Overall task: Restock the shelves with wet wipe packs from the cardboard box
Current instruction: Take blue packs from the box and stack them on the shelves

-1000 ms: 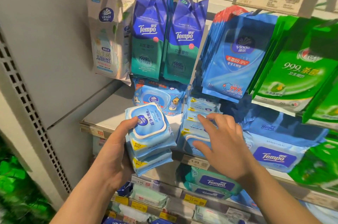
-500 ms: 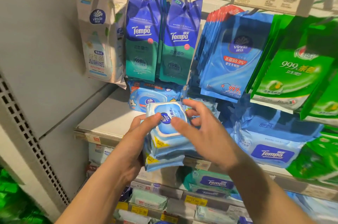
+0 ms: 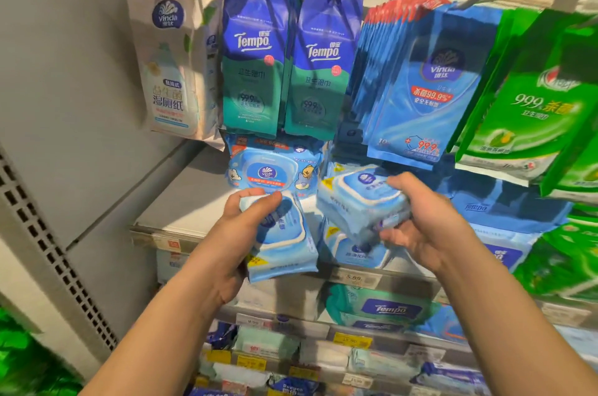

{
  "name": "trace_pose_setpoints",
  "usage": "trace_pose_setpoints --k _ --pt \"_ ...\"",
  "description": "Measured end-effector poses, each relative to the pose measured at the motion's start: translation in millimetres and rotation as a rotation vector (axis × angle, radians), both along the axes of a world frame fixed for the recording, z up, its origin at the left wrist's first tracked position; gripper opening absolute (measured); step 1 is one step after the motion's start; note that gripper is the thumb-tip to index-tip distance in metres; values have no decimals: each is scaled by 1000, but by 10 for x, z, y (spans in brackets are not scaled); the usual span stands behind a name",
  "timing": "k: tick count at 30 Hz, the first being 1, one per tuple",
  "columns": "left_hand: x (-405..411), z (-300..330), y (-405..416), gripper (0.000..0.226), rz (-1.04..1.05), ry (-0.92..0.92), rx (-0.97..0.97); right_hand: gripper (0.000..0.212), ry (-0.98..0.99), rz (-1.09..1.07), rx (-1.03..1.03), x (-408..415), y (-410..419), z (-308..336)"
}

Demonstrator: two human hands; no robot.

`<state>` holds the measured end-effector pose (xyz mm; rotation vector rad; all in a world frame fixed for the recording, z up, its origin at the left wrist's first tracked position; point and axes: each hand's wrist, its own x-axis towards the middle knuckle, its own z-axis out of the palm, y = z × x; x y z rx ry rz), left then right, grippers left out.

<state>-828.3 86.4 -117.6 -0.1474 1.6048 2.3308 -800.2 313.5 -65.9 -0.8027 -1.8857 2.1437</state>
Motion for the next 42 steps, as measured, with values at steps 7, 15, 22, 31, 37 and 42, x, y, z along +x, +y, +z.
trace_pose_setpoints --k 7,15,22,31,37,42 --pt "-57 11 -121 46 -63 19 48 42 -6 -109 134 -88 -61 -42" --pt "-86 -24 -113 45 -65 3 87 79 -269 -20 1317 124 -46 -184" --pt "-106 84 90 46 24 25 97 108 -255 19 1455 -73 -265 -242" --pt "-238 52 173 42 13 41 109 36 14 54 1245 -343 -157 -195" --pt "-368 -68 187 46 -37 82 137 69 -69 40 1222 -782 81 -318" --pt "-452 -109 175 46 -90 62 174 63 -144 42 1317 -1057 248 -344"
